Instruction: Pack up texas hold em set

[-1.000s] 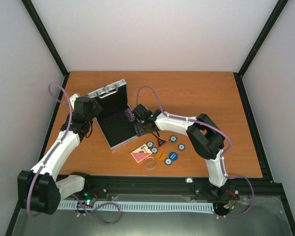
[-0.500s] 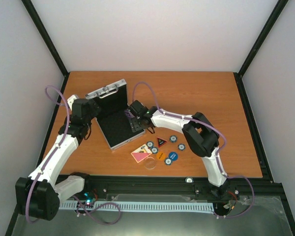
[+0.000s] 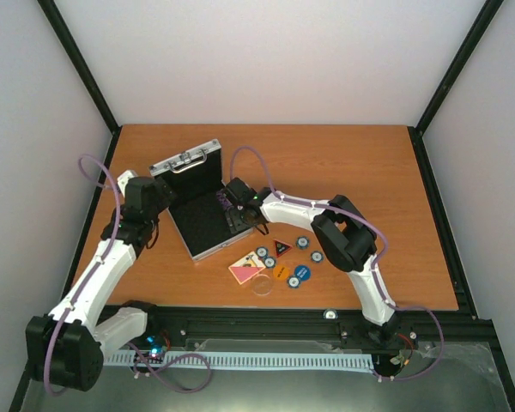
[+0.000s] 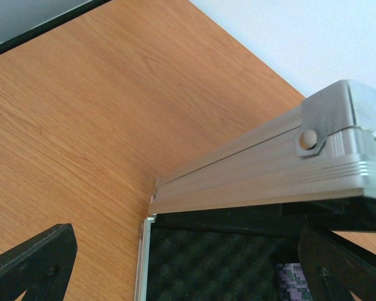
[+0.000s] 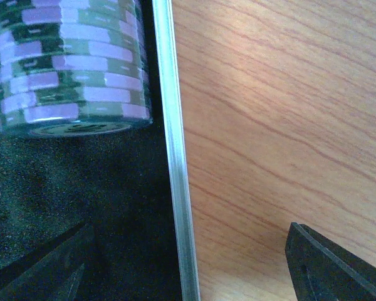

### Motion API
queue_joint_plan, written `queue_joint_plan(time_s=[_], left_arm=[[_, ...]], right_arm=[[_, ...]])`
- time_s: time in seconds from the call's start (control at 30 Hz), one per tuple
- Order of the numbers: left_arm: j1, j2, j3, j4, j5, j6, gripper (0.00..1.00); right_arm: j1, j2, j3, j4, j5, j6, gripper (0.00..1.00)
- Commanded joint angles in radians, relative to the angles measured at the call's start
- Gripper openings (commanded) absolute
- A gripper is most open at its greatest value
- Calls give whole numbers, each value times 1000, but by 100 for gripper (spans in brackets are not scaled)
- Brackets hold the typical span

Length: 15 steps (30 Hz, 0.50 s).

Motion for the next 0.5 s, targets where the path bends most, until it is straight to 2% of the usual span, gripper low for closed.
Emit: queue_joint_plan(time_s=[0.0, 0.47], left_arm=[[-2, -39, -12, -30, 8, 0, 100], [-2, -141, -58, -80, 22, 9, 100]], right_arm=[[-6, 43, 4, -30, 1, -12, 84], [-6, 38, 20, -35, 2, -12, 84]])
